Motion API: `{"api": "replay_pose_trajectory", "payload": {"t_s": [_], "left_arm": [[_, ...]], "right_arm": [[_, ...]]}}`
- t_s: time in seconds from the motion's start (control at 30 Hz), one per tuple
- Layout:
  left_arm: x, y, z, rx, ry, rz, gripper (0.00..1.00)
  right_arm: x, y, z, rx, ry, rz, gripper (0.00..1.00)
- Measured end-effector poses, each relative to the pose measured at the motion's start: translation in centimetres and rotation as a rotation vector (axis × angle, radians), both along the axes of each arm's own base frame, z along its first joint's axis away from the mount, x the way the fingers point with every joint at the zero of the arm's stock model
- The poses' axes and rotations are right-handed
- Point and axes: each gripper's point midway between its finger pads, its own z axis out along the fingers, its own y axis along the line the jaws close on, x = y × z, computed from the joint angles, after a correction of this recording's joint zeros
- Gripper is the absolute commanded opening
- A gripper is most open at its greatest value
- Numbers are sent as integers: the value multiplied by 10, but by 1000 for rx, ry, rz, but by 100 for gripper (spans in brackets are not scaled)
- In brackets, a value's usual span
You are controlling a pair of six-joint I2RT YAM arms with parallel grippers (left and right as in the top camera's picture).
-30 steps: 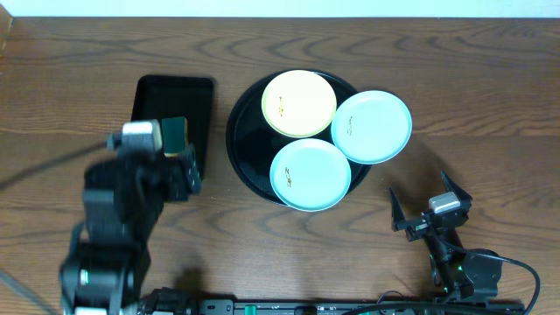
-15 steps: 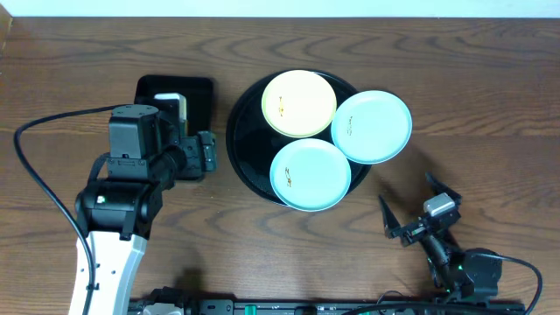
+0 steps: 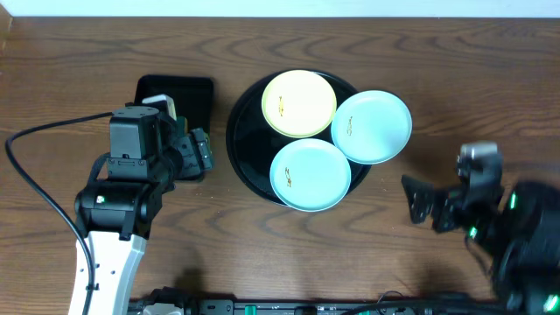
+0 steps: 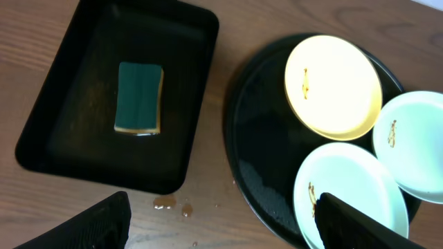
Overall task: Clean dirty plates on tray and stack at the side
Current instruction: 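Move left gripper over the sponge and right gripper toward the plates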
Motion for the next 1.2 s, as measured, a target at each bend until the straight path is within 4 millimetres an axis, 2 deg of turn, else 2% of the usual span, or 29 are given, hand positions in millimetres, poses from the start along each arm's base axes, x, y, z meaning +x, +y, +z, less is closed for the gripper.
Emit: {"api": "replay_pose_trajectory", "payload": {"t_s": [0.1, 0.17, 0.27, 0.33, 0.43, 0.6, 0.77, 0.8, 0.83, 0.87, 0.93, 1.03, 1.07, 1.13, 1.2], "left_arm": [[-3, 2, -3, 3, 16, 12, 85], [-4, 2, -4, 1, 24, 15, 85], [-5, 2, -5, 0, 29, 17, 85], [-5, 2, -5, 0, 31, 17, 85], [-6, 2, -6, 1, 36, 17, 85], [-7, 2, -7, 2, 42, 18, 85], [-8, 4, -8, 8, 46, 23, 85], [-8, 4, -8, 10, 49, 24, 85], [-9, 4, -9, 11, 53, 25, 85], [-9, 4, -10, 12, 60, 25, 85], [-10, 5, -12, 15, 71, 27, 85], [-10, 6, -14, 22, 79, 32, 85], [-10, 7, -15, 24, 81, 33, 85], [-10, 8, -16, 28, 84, 36, 85], [-9, 8, -17, 29, 87, 37, 85]], "right_arm": [[15, 1, 9, 4, 188, 7, 99], [36, 6, 16, 27, 249, 28, 99], [53, 18, 15, 87, 358, 70, 99], [59, 27, 9, 140, 420, 97, 87], [63, 34, -7, 191, 525, 86, 66], [62, 49, -42, 103, 637, 7, 63], [58, 80, -87, 3, 673, -45, 54], [58, 84, -97, -3, 679, -58, 55], [57, 88, -106, -7, 685, -72, 64], [57, 90, -117, -10, 694, -91, 77], [57, 91, -135, -5, 702, -125, 93], [59, 90, -156, 12, 694, -175, 98], [62, 91, -160, 21, 683, -181, 94], [64, 92, -168, 29, 665, -192, 76], [63, 91, -176, 31, 665, -216, 68]]}}
